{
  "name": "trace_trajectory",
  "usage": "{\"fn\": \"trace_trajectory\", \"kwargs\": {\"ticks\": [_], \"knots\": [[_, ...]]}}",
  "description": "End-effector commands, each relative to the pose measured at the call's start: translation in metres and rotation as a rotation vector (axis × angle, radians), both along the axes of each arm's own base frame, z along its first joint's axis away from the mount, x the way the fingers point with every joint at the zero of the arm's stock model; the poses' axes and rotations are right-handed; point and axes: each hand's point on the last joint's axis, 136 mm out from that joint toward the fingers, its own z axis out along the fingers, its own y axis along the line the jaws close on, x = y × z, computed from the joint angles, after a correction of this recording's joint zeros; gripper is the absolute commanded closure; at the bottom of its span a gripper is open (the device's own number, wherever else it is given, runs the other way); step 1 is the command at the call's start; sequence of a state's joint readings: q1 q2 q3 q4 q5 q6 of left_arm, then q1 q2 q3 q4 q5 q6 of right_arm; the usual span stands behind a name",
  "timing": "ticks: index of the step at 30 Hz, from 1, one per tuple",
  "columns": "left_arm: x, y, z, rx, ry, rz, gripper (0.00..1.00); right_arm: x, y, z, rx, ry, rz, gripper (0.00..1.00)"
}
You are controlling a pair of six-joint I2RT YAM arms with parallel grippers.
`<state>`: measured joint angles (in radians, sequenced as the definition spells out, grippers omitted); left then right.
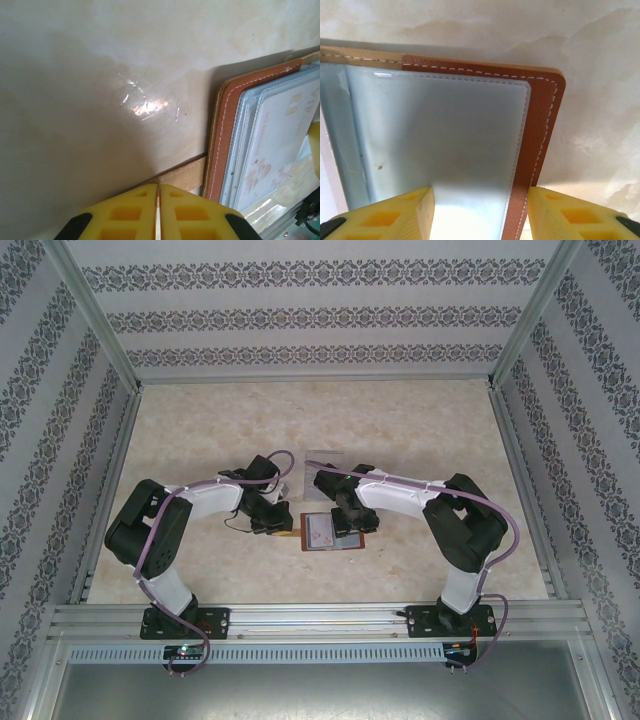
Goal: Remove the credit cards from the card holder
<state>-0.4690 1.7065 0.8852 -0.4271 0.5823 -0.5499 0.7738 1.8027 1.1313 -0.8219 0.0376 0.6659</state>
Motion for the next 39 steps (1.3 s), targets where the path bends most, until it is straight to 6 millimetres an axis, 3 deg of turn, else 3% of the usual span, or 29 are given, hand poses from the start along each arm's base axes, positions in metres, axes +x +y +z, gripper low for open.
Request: {"fn": "trace_trajectory", "kwargs": {"ticks": [1,16,30,39], "knots": [[0.0,0.006,0.002,0.044,0.016,0.007,0.9,0.001,-0.009,0.011,-0.004,-0.021,0.001,0.49],[0.017,-0.033,0.041,-0.018,-0.057,-0.015,0.9,0.009,0.0,0.036,0.116,-0.063,-0.02,0.59],[0.009,-0.063,0.024,-0.051,-0.017,-0.039,0.95,0.015,0.042,0.039,0.469,-0.026,-0.114,0.84],[0.009,-0.066,0.013,-0.039,0.003,-0.052,0.98,0.016,0.059,0.03,0.549,0.025,-0.117,0.85]]}}
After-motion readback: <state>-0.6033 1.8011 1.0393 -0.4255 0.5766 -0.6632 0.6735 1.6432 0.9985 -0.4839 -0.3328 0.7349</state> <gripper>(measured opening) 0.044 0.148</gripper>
